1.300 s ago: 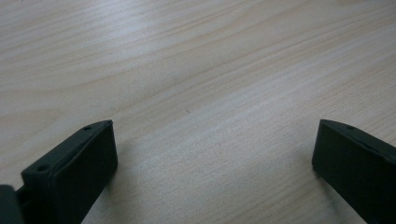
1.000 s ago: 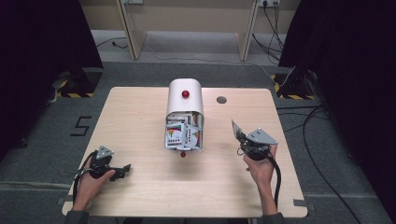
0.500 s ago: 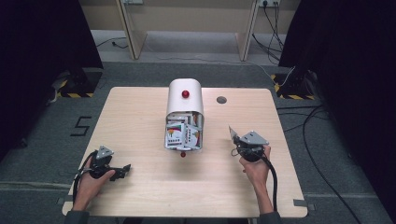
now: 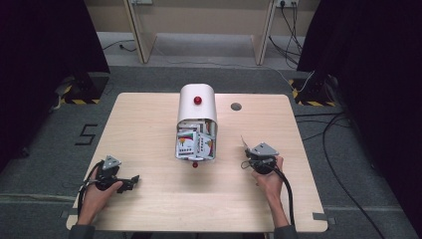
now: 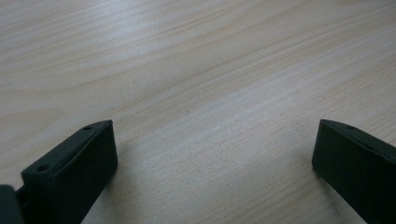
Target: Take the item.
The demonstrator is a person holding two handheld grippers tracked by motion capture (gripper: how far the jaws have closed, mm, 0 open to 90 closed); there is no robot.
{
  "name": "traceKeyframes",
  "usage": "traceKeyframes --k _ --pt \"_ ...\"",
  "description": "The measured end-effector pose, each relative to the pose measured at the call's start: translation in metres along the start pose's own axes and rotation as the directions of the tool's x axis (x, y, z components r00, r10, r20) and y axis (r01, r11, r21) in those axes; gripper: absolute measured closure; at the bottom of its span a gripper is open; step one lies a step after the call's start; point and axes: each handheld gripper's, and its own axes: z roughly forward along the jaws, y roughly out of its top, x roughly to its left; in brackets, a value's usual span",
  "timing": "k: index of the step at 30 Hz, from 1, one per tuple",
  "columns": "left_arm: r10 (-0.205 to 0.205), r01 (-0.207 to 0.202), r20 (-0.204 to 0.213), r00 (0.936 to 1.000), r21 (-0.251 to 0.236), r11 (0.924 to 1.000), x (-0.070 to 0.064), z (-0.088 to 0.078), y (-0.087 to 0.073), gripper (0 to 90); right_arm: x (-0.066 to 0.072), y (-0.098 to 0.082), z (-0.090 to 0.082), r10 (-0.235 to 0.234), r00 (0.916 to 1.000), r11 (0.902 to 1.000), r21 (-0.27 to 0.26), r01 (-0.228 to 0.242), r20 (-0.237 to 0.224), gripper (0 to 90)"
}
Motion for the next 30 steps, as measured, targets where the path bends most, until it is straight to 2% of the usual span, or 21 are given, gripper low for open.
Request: traceKeyframes --k 8,15,25,30 --pt "0.0 0.0 0.0 1.0 0.0 1.0 0.0 0.0 0.0 0.0 0.006 -0.003 0.006 -0.017 0.9997 0.9996 0.023 0.018 -0.014 85.8" --pt "0.0 0.0 0.0 1.0 0.0 1.0 0.0 0.0 0.0 0.0 0.007 -0.003 0.008 -0.015 0.9998 0.9994 0.031 0.015 -0.015 81.2" --pt "0.0 0.0 0.0 1.0 0.0 1.0 0.0 0.0 0.0 0.0 0.01 0.002 0.003 -0.011 0.9996 0.9999 0.013 0.011 -0.025 74.7" --pt "0.0 0.0 0.0 1.0 0.0 1.0 0.0 0.0 0.0 0.0 0.011 0.0 0.005 -0.001 0.9993 0.9995 0.031 0.002 -0.038 71.4"
